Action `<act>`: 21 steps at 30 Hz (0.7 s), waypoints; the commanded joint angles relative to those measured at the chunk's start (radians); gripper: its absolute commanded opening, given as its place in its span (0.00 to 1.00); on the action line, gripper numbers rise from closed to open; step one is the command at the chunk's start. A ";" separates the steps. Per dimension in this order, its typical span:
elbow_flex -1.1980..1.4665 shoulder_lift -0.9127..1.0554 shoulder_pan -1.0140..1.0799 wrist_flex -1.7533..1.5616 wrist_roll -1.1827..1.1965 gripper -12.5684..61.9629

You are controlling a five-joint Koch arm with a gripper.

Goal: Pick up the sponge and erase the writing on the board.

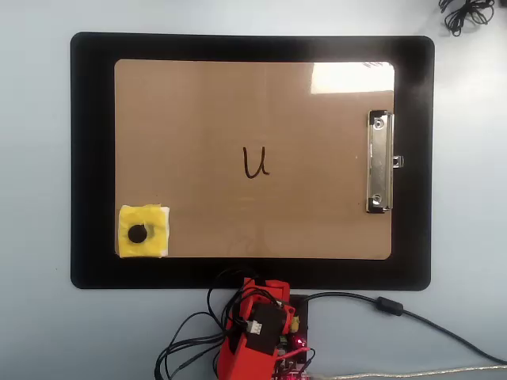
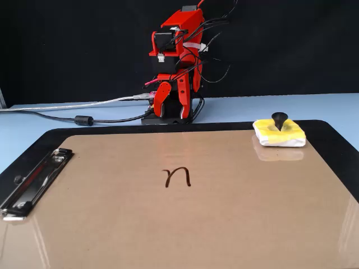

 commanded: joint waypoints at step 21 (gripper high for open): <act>-0.371 0.032 -0.242 -0.140 -0.014 0.62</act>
